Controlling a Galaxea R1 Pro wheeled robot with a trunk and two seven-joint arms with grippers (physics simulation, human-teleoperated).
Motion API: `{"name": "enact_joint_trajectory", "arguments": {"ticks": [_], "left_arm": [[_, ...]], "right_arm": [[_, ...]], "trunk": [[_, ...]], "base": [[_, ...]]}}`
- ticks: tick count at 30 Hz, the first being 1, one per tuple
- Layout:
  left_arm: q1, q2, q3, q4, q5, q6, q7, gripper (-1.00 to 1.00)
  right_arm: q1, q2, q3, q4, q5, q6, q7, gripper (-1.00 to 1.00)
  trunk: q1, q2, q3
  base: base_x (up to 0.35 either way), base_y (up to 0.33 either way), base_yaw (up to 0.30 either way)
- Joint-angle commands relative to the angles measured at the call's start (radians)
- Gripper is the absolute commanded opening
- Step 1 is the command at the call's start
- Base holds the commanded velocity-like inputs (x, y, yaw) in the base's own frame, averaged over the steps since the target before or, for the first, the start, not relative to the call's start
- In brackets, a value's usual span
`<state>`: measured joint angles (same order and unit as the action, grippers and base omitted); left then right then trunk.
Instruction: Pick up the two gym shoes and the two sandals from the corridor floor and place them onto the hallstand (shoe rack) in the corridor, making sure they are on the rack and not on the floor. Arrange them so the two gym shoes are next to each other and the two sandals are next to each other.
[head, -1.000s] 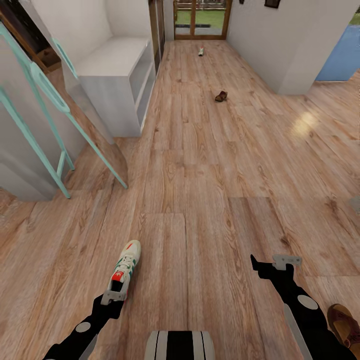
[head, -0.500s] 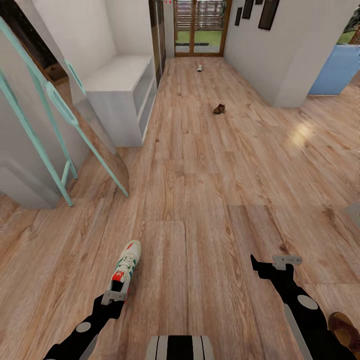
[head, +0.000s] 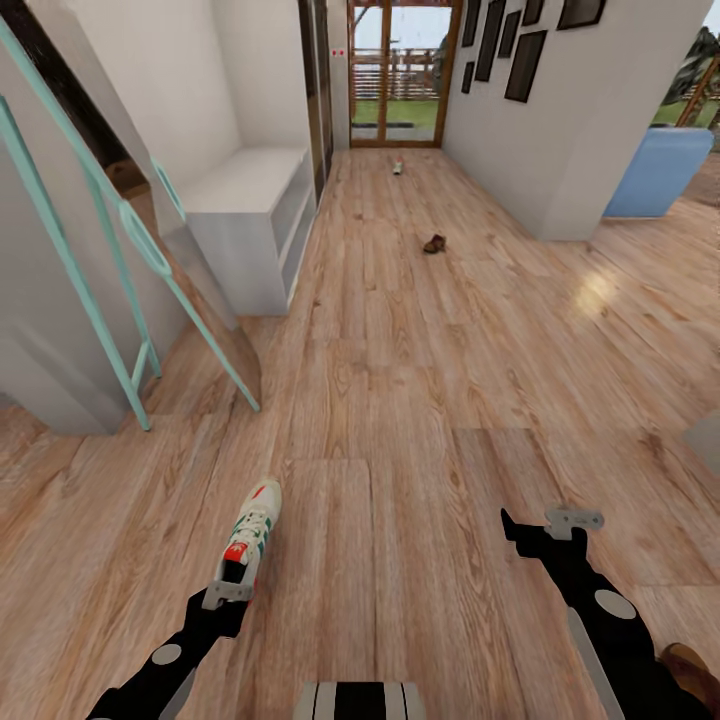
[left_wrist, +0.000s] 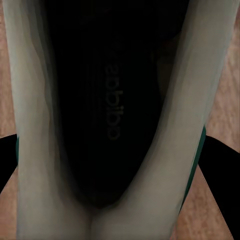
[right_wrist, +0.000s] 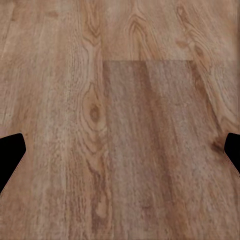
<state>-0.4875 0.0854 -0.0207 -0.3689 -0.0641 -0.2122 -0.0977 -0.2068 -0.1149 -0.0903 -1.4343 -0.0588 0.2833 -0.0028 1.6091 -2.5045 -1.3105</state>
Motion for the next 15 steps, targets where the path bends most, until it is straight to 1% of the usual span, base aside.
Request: {"name": "enact_joint_trajectory", "arguments": {"ticks": [1,15], "left_arm": [[0.0,0.0,-0.002,0.001,-0.007,-0.004,0.001,-1.0],[0.0,0.0,0.01,-0.001,0.001,-0.004,0.003,-1.0]], "right_arm": [[0.0,0.0,0.0,-0.001,-0.006,0.005,0.0,1.0],[0.001,-0.001,0.0,0.0,-0.004,0.004,0.001,1.0]], "trunk": [[-0.001,0.0,0.005],[-0.007,0.003,0.081]], "base": [[0.0,0.0,0.0],[0.0,0.0,0.0]]}}
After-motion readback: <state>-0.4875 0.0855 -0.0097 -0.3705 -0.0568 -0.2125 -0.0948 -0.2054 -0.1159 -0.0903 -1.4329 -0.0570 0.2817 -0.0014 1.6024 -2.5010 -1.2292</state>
